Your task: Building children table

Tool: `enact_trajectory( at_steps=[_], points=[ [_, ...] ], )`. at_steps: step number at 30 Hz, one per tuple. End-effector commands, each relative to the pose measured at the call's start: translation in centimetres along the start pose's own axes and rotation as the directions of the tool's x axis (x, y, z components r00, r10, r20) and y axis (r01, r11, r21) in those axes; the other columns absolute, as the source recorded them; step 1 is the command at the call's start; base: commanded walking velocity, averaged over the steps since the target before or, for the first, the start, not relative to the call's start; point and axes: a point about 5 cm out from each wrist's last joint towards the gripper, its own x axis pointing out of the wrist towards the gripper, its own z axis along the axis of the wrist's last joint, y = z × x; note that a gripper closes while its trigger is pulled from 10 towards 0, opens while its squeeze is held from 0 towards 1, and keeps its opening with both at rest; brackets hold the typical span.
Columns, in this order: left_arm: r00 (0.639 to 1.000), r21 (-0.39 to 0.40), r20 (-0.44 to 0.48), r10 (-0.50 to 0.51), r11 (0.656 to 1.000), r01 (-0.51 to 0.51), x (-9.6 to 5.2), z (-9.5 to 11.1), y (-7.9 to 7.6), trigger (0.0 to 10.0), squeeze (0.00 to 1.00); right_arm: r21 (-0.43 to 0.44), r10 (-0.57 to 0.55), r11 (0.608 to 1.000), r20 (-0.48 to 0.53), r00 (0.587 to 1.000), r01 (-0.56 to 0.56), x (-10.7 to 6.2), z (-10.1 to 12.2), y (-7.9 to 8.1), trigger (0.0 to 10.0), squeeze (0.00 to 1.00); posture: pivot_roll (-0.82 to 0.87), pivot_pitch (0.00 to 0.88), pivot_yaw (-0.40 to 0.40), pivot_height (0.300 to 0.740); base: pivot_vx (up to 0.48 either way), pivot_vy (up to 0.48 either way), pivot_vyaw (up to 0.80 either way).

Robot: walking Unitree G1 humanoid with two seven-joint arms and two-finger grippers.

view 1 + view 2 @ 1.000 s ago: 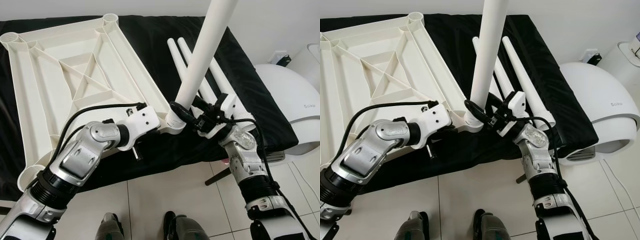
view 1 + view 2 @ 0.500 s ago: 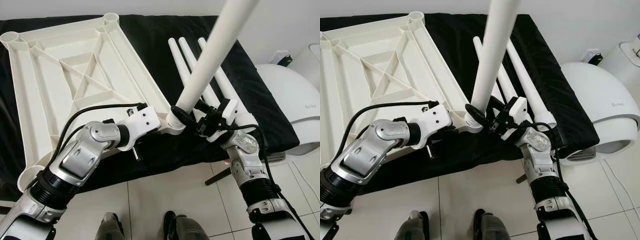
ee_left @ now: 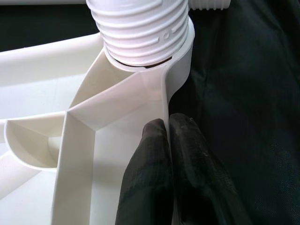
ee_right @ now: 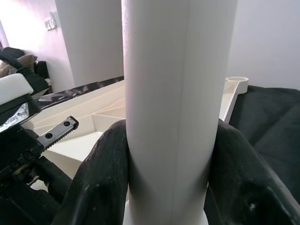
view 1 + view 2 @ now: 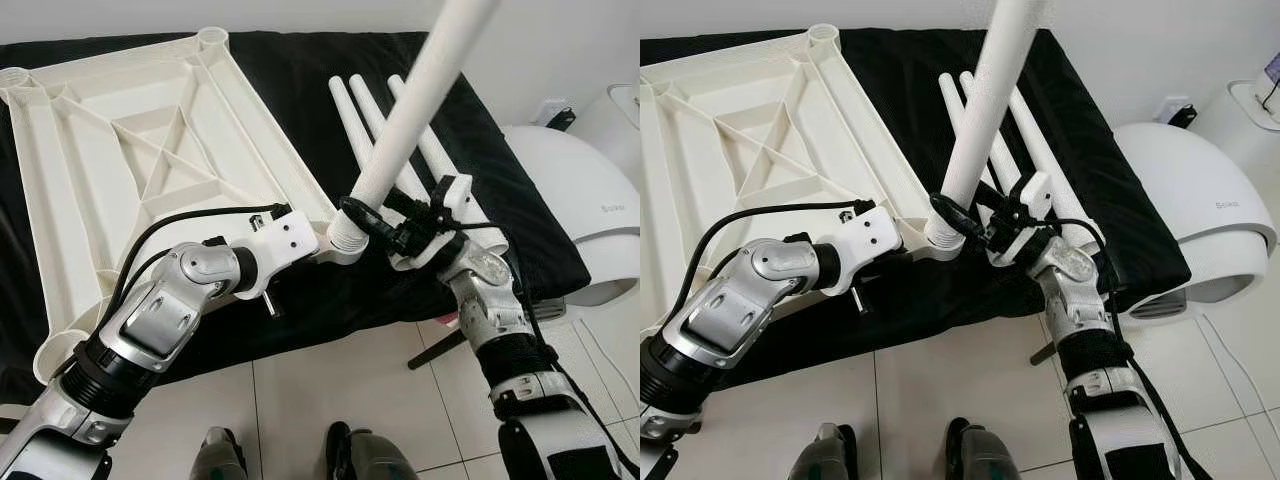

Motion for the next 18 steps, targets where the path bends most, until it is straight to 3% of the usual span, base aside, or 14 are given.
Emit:
enact_trajectory(
  at_steps=[1, 4, 13, 18],
  points=[
    [1.000, 0.046, 0.018, -0.005, 0.999, 0.004, -0.68, 0.78, 0.16, 10.0, 0.00, 0.126, -0.134, 0.978, -0.217, 0.967, 0.164, -3.93, -4.14, -0.79, 10.0, 0.00, 0.09, 0.233, -0.055, 0.740, 0.000, 0.000, 0.00],
    [1.000, 0.044, 0.018, -0.002, 0.999, 0.001, -0.71, 0.80, 0.18, 10.0, 0.00, 0.143, -0.057, 0.985, -0.246, 0.968, 0.094, -3.57, -4.13, -0.85, 10.0, 0.00, 0.09, 0.233, -0.055, 0.740, 0.000, 0.000, 0.00],
    [1.000, 0.044, 0.017, 0.002, 0.999, -0.003, -0.77, 0.79, 0.21, 10.0, 0.00, 0.136, -0.019, 0.989, -0.271, 0.962, 0.058, -3.74, -4.23, -0.73, 10.0, 0.00, 0.09, 0.233, -0.057, 0.740, 0.000, 0.000, 0.00],
    [1.000, 0.043, 0.018, 0.004, 0.999, -0.004, -0.79, 0.79, 0.23, 10.0, 0.00, 0.076, -0.007, 0.997, -0.294, 0.956, 0.030, -3.85, -4.32, -0.66, 10.0, 0.00, 0.09, 0.236, -0.055, 0.740, 0.000, 0.000, 0.00]
  ],
)
